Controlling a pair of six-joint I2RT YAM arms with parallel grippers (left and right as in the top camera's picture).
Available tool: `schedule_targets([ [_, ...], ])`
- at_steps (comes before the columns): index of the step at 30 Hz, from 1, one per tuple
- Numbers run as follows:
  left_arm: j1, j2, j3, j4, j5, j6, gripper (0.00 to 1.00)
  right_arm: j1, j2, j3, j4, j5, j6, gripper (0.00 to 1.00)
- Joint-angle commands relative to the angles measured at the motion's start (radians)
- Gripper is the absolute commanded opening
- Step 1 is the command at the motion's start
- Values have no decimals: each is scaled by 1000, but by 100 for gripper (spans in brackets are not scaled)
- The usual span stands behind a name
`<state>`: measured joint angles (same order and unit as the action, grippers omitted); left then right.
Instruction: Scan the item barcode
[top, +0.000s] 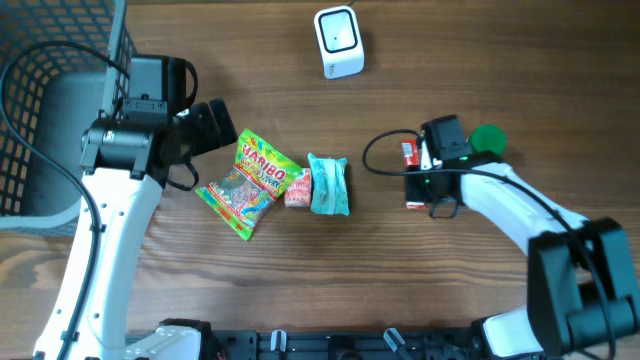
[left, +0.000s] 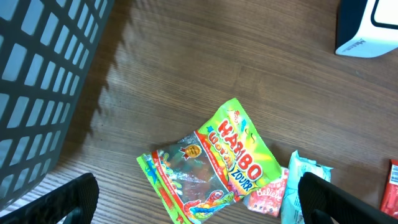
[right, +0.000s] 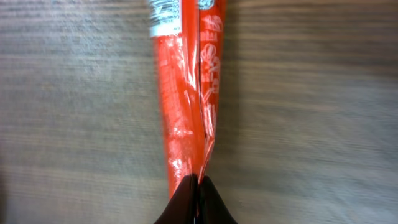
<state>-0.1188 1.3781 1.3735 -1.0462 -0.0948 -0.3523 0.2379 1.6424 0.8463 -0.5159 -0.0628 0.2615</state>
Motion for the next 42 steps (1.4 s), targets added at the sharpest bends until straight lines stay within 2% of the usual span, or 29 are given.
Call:
schedule_targets([
  [1, -5, 3, -3, 3, 5, 5, 100, -74, -214, 68, -60, -178, -128, 4],
  [4, -5, 3, -3, 3, 5, 5, 100, -79, -427, 68, -142, -449, -327, 4],
  [6, -5, 3, -3, 3, 5, 5, 100, -79, -552, 68, -233, -689, -553, 4],
  [7, -5, 3, -3, 3, 5, 5, 100, -77, -599, 68, -258, -763, -610, 4],
  [12, -5, 3, -3, 3, 5, 5, 100, -77, -763, 68, -267, -826, -617, 4],
  [17, -5, 3, -3, 3, 5, 5, 100, -77, -737, 66, -268, -841, -616, 4],
  [18, -5, 3, -3, 3, 5, 5, 100, -77, -704, 59, -267, -743, -594, 4],
  [21, -5, 3, -3, 3, 5, 5, 100, -77, -563, 40, -196, -448, -356, 4],
  [23, -5, 3, -3, 3, 5, 5, 100, -77, -444, 62, -113, -362, -254, 4],
  [25, -5, 3, -3, 3, 5, 5, 100, -77, -341, 195, -135, -303, -204, 4],
  [27, -5, 3, -3, 3, 5, 5, 100, -77, -230, 438, -280, -206, -215, 4],
  [28, -5, 3, -3, 3, 5, 5, 100, -77, -126, 637, -395, -182, -244, 4],
  [30, -5, 3, -3, 3, 5, 5, 100, -71, -5, 833, -469, -156, -270, 4],
  [32, -5, 3, -3, 3, 5, 5, 100, -18, 100, 954, -472, 22, -310, 4],
  [34, -5, 3, -3, 3, 5, 5, 100, 58, 158, 967, -405, 213, -375, 4],
  [36, -5, 3, -3, 3, 5, 5, 100, 160, 233, 966, -293, 463, -508, 4],
  [38, -5, 3, -3, 3, 5, 5, 100, 245, 310, 966, -180, 673, -659, 4],
  [40, -5, 3, -3, 3, 5, 5, 100, 290, 380, 966, -73, 800, -791, 4],
  [42, -5, 3, -3, 3, 5, 5, 100, 339, 507, 965, 134, 970, -1008, 4],
])
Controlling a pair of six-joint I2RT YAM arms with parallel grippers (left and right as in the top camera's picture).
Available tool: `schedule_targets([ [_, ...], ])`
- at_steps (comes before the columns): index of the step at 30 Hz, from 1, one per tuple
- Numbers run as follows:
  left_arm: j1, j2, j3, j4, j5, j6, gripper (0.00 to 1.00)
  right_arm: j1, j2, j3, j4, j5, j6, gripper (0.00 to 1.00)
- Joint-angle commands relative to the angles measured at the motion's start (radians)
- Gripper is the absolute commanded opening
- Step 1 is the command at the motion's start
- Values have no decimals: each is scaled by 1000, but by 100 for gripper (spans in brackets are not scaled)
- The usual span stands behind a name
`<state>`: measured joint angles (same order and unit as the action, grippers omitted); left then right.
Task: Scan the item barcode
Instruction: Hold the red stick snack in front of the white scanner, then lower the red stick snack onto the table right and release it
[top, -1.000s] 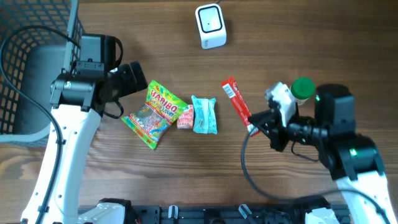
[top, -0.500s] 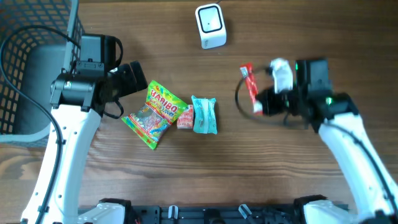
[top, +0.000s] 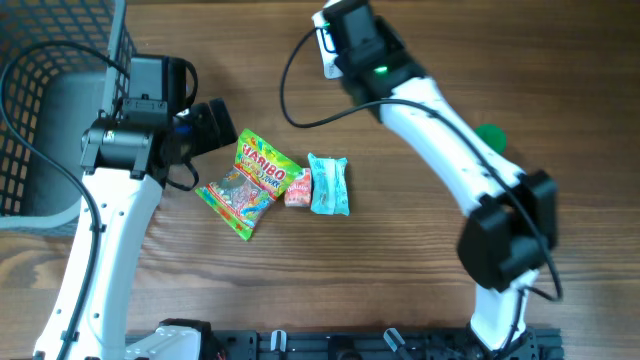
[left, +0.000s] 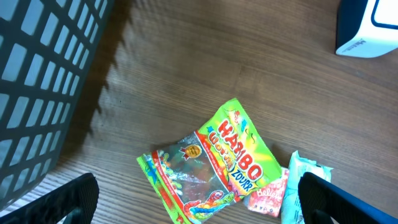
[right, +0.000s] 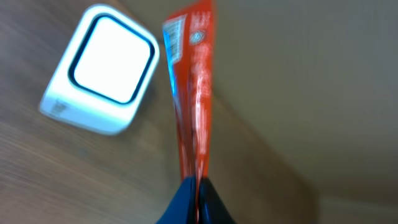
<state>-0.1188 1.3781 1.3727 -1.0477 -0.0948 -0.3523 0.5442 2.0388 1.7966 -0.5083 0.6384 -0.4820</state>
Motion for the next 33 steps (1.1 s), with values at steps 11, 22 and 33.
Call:
schedule_targets([
  [11, -5, 3, -2, 5, 5, 5, 100, 63, 393, 8, 464, 359, -550, 4],
  [22, -5, 3, -2, 5, 5, 5, 100, 50, 19, 8, 16, 48, 63, 4],
  [33, -5, 3, -2, 5, 5, 5, 100, -340, -146, -460, -482, -640, 561, 4],
])
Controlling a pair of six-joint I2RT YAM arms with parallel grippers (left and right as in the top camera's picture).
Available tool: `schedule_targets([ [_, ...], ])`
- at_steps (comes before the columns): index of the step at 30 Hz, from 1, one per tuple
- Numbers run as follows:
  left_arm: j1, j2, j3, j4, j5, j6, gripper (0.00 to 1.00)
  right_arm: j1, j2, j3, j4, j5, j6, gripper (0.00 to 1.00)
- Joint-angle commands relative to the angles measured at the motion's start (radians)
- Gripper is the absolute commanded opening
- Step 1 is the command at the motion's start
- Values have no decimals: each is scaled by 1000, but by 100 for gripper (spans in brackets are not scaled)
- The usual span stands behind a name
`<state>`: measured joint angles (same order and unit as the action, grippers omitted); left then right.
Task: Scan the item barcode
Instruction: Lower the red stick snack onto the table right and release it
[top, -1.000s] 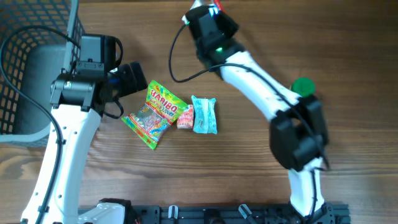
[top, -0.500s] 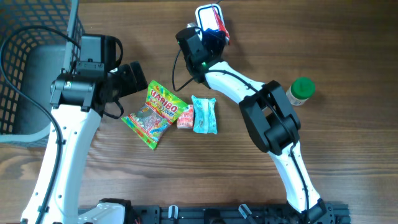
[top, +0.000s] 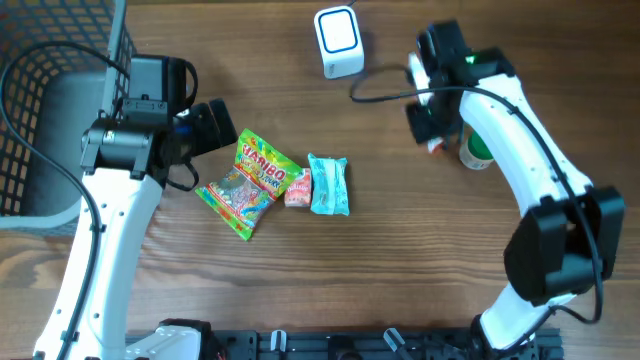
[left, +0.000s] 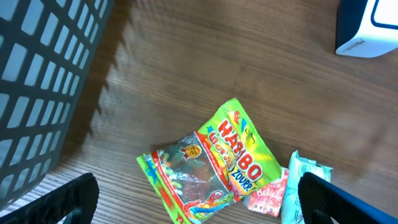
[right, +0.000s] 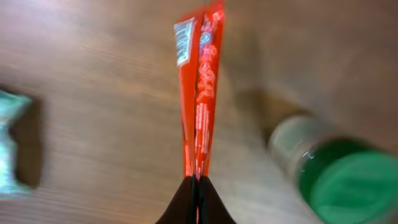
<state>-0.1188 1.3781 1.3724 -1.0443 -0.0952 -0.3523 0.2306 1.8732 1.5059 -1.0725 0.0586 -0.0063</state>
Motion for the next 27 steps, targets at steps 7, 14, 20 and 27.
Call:
schedule_targets([
  [7, -5, 3, -2, 1, 5, 5, 100, -28, -78, -226, 198, 0, 85, 55],
  [14, -5, 3, -2, 1, 5, 5, 100, -3, -109, -412, 465, -278, 126, 4],
  [20, -5, 3, -2, 1, 5, 5, 100, -3, -119, -646, 788, 76, 214, 4],
  [27, -5, 3, -2, 1, 5, 5, 100, -3, -226, -632, 767, 95, 128, 4],
])
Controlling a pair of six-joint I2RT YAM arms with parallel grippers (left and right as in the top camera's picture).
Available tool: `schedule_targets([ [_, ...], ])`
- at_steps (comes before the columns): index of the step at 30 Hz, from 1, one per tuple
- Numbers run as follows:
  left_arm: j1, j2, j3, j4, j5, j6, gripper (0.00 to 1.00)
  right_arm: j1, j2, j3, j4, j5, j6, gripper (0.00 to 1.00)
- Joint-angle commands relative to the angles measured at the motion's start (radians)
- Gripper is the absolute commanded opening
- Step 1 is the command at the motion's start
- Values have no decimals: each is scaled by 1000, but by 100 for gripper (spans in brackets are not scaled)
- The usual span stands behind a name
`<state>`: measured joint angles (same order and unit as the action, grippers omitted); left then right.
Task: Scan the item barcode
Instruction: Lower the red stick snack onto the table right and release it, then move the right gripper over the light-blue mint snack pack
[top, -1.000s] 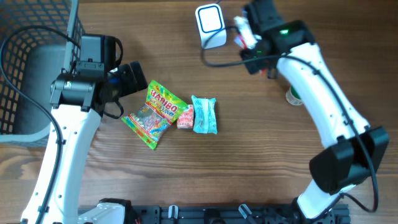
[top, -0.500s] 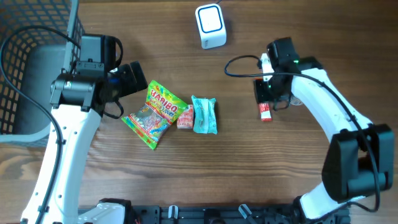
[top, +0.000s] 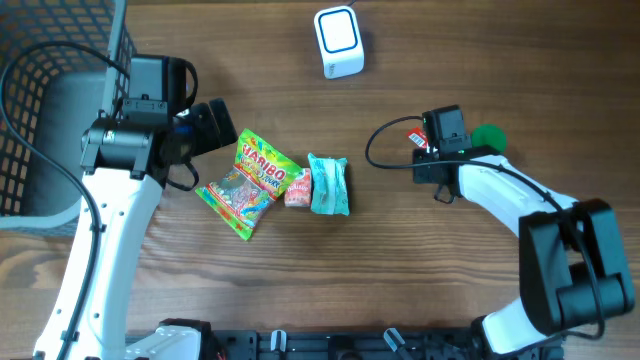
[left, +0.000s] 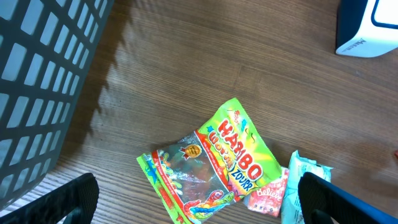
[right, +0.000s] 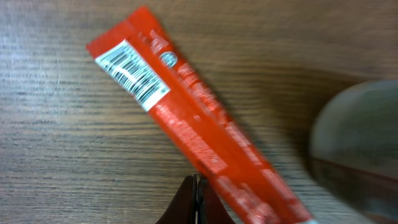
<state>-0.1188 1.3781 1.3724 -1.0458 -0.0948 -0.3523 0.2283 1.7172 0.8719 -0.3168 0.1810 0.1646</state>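
Observation:
A red stick packet lies slanted over the wood with its white barcode label facing up; in the overhead view the red packet peeks out left of the right wrist. My right gripper has its jaws pressed together at the packet's left edge. The white scanner stands at the back of the table, also visible as the scanner in the left wrist view. My left gripper hangs wide open above the Haribo bag, holding nothing.
A green-lidded bottle stands just right of the right gripper, blurred as the bottle in the wrist view. The Haribo bag, a pink packet and a teal packet lie mid-table. A dark wire basket fills the far left.
My right gripper has come from right of the scanner down toward the table's front, beside the green-lidded bottle. The packet, edge-on before, now shows its flat face and barcode. The left arm is unchanged.
My right gripper was shut on the red packet low on the table at the right. Then it held the packet up beside the scanner. After that it was right of the scanner near the bottle, and now it is back low beside the bottle. The left arm stayed still.

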Motion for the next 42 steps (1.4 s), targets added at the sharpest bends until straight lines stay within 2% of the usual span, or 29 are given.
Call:
schedule_targets([
  [1, -5, 3, -2, 3, 5, 5, 100, 0, -80, 2, 32, -182, -103, 4],
  [2, -5, 3, -2, 3, 5, 5, 100, 0, -78, 2, 48, -276, -119, 4],
  [6, -5, 3, -2, 3, 5, 5, 100, 0, -45, 1, 74, -283, -111, 4],
  [8, -5, 3, -2, 3, 5, 5, 100, 0, 9, 1, 97, -126, -107, 5],
  [11, -5, 3, -2, 3, 5, 5, 100, -3, 93, 1, 141, -83, -109, 5],
  [14, -5, 3, -2, 3, 5, 5, 100, -6, 82, 2, 128, 193, -56, 4],
  [15, -5, 3, -2, 3, 5, 5, 100, -7, 68, 2, 122, 209, -61, 4],
  [16, -5, 3, -2, 3, 5, 5, 100, -7, 54, 2, 121, 174, -74, 4],
  [17, -5, 3, -2, 3, 5, 5, 100, -3, 23, 2, 121, 56, -140, 5],
  [19, -5, 3, -2, 3, 5, 5, 100, 8, -62, 2, 101, -149, -164, 16],
  [20, -5, 3, -2, 3, 5, 5, 100, 13, -121, 2, 63, -272, -159, 25],
  [21, -5, 3, -2, 3, 5, 5, 100, 15, -172, 2, 24, -381, -124, 49],
  [22, -5, 3, -2, 3, 5, 5, 100, 15, -220, 2, -9, -479, -70, 79],
  [23, -5, 3, -2, 3, 5, 5, 100, 15, -254, 2, -30, -513, -5, 100],
  [26, -5, 3, -2, 3, 5, 5, 100, 15, -268, 2, -35, -515, 134, 100],
  [42, -5, 3, -2, 3, 5, 5, 100, 15, -267, 2, -35, -515, 134, 100],
])
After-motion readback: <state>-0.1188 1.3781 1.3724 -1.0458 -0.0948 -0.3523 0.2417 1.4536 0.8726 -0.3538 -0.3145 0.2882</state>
